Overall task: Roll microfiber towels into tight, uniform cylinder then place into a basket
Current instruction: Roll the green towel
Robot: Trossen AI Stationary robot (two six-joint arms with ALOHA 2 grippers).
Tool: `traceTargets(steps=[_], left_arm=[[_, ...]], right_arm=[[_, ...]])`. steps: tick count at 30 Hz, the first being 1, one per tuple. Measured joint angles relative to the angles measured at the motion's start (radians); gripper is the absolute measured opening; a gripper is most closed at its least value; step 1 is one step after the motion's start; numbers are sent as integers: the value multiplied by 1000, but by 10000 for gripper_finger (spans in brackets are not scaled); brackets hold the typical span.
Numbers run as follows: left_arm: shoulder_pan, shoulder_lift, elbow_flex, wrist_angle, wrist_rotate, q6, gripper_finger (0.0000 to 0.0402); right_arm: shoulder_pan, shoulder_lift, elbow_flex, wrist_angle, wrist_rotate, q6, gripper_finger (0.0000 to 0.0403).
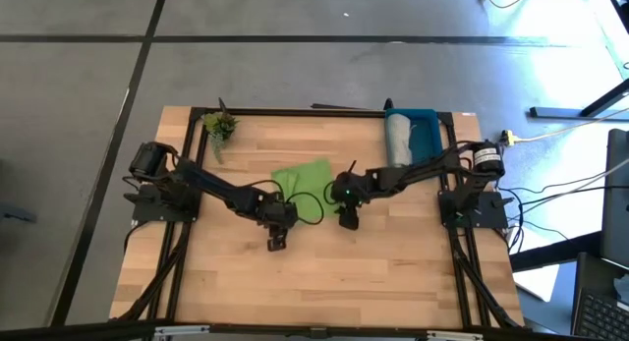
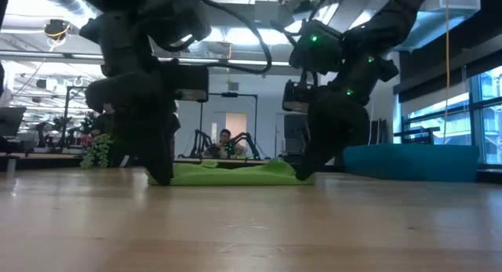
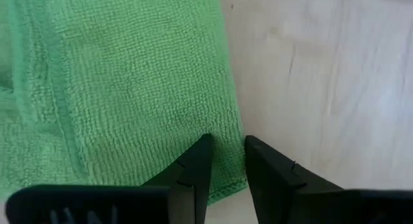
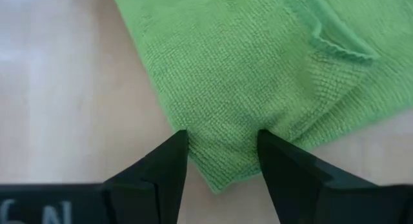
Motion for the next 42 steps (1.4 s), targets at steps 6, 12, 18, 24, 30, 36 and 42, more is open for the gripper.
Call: traceTargets(steps=[6, 12, 18, 24, 30, 36, 42], left_arm=[[-51, -43, 13, -33, -98, -2, 89], [-82, -148, 28, -78, -192, -6, 89], [-62, -222, 29, -166, -332, -80, 89], [16, -203, 29, -191, -302, -136, 89], [38, -196, 29, -183, -292, -135, 89], [37, -196, 29, -185, -292, -134, 89], [37, -196, 29, -186, -292, -127, 89]], right_arm=[[54, -23, 20, -25, 100, -6, 190], [63, -88, 37, -49, 135, -33, 190], [60, -116, 37, -35, 138, -60, 190], [52, -116, 37, -37, 224, -140, 190], [1, -105, 37, -24, 246, -169, 190], [-58, -59, 38, 46, 151, -222, 190], [-103, -35, 38, 54, 103, -245, 190]])
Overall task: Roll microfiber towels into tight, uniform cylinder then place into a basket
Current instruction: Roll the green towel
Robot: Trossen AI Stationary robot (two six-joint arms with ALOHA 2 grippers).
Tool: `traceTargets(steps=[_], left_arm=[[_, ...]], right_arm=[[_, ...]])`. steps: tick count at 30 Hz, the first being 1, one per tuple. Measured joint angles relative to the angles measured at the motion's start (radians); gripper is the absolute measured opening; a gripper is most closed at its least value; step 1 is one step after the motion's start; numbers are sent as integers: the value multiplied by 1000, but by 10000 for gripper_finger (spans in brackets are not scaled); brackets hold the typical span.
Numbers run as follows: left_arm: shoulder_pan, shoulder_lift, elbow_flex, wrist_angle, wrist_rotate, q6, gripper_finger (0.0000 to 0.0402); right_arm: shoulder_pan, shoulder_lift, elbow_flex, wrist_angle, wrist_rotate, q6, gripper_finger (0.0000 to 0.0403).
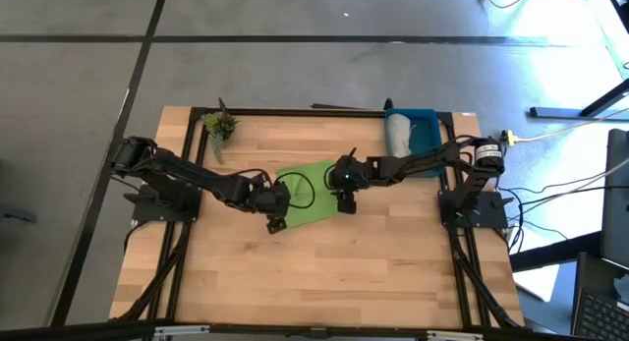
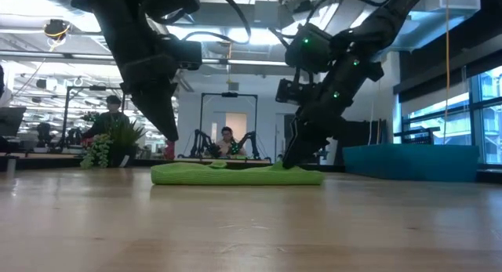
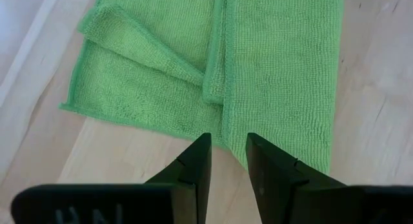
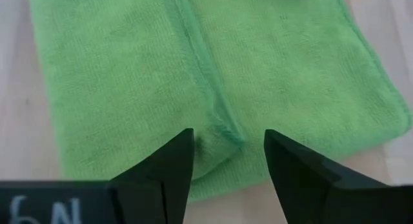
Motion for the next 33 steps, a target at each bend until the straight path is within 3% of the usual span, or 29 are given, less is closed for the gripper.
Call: traceTargets(steps=[8, 13, 19, 27, 33], left_arm=[[0, 0, 0, 0, -2, 1, 89], [0, 0, 1, -1, -3, 1, 89], [0, -1, 1, -1, -3, 1, 89], [0, -1, 1, 0, -3, 1, 89], [0, -1, 2, -1, -3, 1, 89]], right_arm=[[-29, 1, 0, 1, -119, -8, 190], [-29, 8, 1, 9, -128, -31, 183], [-29, 8, 1, 14, -128, -31, 128], [-29, 8, 1, 25, -128, -23, 13], [-28, 4, 1, 52, -80, -26, 8]])
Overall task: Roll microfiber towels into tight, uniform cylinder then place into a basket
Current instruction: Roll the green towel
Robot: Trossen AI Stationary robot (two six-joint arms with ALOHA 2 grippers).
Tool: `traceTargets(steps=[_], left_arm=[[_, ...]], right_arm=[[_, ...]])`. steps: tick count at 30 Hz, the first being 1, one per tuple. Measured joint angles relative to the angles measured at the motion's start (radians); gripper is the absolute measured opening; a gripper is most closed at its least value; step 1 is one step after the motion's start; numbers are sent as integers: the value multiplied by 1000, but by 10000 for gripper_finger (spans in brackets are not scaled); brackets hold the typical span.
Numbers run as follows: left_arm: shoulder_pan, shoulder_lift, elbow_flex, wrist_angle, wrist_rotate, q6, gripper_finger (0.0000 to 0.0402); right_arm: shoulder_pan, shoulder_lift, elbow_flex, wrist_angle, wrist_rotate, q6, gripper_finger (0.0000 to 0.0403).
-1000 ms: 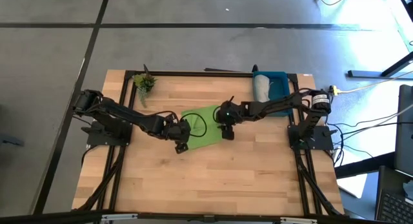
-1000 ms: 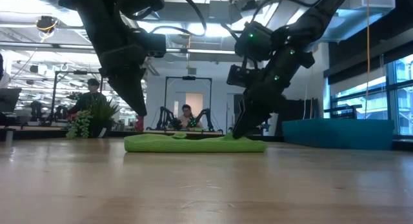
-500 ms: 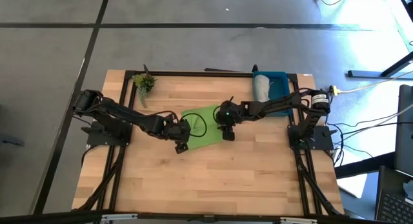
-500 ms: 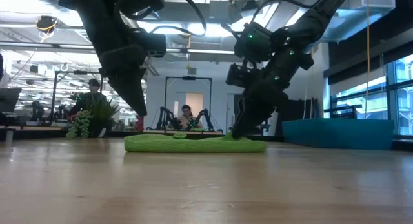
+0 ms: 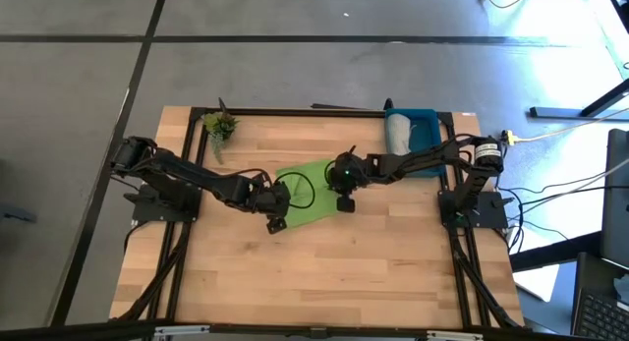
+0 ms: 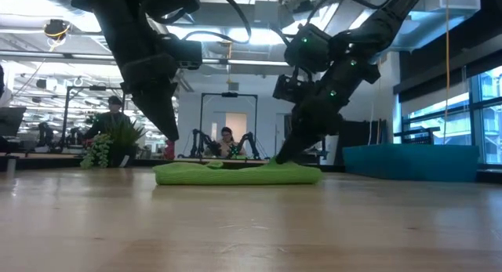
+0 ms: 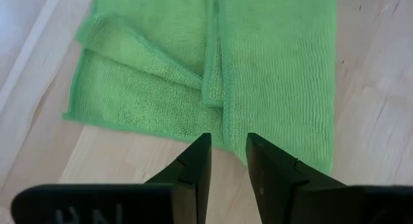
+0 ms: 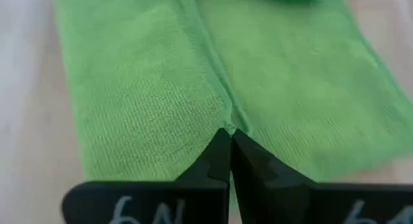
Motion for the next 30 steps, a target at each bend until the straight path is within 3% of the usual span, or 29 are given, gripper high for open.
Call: traceTargets(steps=[4, 15, 20, 30], left_arm=[[-3, 0, 0, -4, 0, 0, 89], [-5, 0, 0, -14, 0, 0, 89], [-16, 0, 0, -14, -1, 0, 89], [-23, 0, 0, -13, 0, 0, 89]], right_arm=[[0, -26, 0, 5, 70, 26, 6], [1, -53, 1, 112, 104, 73, 2], [-3, -53, 1, 123, 241, 102, 2], [-13, -9, 0, 118, 190, 108, 21]])
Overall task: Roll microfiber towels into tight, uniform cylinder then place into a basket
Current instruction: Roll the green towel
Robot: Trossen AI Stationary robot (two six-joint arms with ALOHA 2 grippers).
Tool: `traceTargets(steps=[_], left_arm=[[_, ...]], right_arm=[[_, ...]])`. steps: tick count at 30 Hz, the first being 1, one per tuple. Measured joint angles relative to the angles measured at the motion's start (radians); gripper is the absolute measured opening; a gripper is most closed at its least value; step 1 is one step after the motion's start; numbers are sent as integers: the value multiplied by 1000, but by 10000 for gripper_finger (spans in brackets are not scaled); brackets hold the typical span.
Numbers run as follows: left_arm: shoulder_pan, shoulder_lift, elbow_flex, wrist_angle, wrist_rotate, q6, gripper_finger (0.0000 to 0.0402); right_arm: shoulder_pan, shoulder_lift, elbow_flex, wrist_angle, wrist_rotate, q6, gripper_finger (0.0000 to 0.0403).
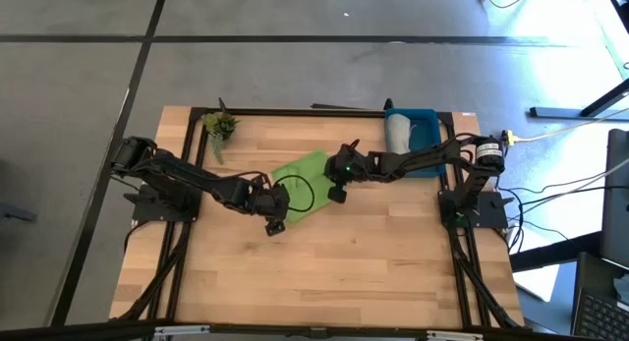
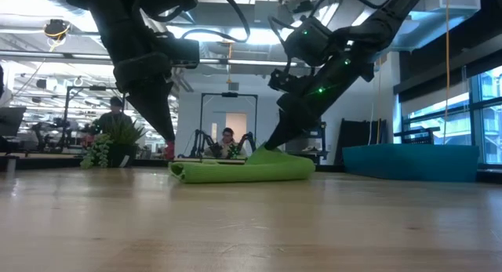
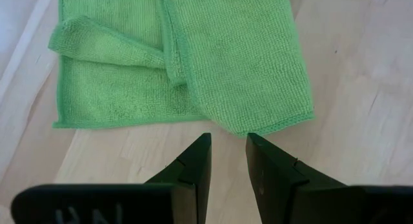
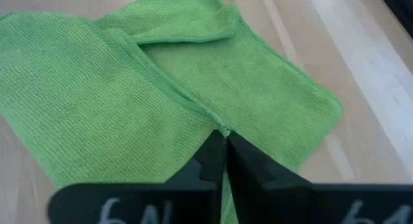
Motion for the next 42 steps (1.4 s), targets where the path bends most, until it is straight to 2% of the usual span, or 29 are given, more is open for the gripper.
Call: traceTargets(steps=[9, 17, 23, 30, 39, 42], left_arm=[[0, 0, 0, 0, 0, -3, 89], [0, 0, 0, 1, 0, -8, 89], [0, 0, 0, 1, 0, -9, 89], [0, 0, 0, 3, 0, -9, 89], [-2, 0, 0, 6, 0, -10, 89], [-2, 0, 0, 8, 0, -10, 89]], right_arm=[[-1, 0, 0, 6, 1, 0, 101], [0, -22, 0, -19, 57, -27, 166], [24, -83, 0, -95, 48, -101, 173], [68, -47, -1, -162, -86, -230, 174], [73, 47, 0, -170, -89, -235, 174], [76, 60, 4, -173, -110, -181, 174]])
